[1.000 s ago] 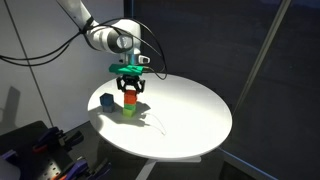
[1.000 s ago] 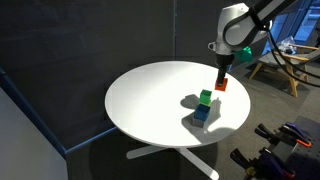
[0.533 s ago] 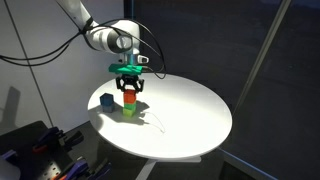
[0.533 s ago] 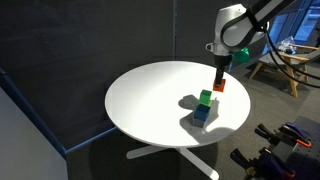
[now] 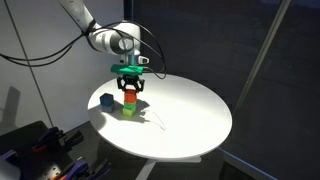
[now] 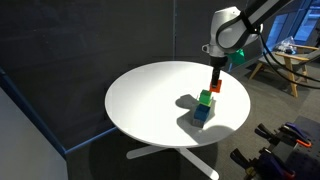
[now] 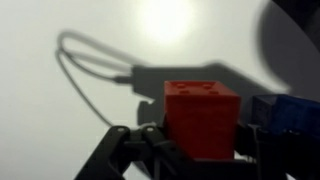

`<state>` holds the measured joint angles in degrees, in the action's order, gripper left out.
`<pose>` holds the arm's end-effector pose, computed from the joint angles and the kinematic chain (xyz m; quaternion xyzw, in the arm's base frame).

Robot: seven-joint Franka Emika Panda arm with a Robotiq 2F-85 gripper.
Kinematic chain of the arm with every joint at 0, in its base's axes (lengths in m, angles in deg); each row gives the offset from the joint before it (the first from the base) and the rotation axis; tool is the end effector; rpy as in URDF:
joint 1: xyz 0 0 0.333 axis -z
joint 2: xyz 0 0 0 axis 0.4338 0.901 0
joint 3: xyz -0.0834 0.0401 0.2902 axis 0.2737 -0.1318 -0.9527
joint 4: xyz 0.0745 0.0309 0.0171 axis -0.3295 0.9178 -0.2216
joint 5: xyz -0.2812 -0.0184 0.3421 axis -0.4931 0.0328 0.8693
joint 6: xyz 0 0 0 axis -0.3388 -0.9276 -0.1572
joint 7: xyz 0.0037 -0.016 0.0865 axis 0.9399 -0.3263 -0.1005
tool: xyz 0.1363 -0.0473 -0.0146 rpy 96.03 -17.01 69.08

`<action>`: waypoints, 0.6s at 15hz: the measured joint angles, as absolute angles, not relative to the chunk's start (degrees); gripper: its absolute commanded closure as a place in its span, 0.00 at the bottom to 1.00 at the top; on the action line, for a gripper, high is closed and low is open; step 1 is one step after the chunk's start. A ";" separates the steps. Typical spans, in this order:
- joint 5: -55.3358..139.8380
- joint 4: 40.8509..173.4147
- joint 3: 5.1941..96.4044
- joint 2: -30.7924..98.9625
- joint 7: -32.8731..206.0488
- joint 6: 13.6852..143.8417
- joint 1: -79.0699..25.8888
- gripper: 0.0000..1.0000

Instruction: Put the orange cube on the green cube

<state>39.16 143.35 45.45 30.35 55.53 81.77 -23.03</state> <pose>0.5618 -0.0156 0.1730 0.9655 0.2563 -0.0394 0.0227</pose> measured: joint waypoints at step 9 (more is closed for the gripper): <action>39.18 140.27 44.94 33.06 60.00 81.28 -24.06 0.77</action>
<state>39.18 140.27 44.94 33.06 60.00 81.28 -24.06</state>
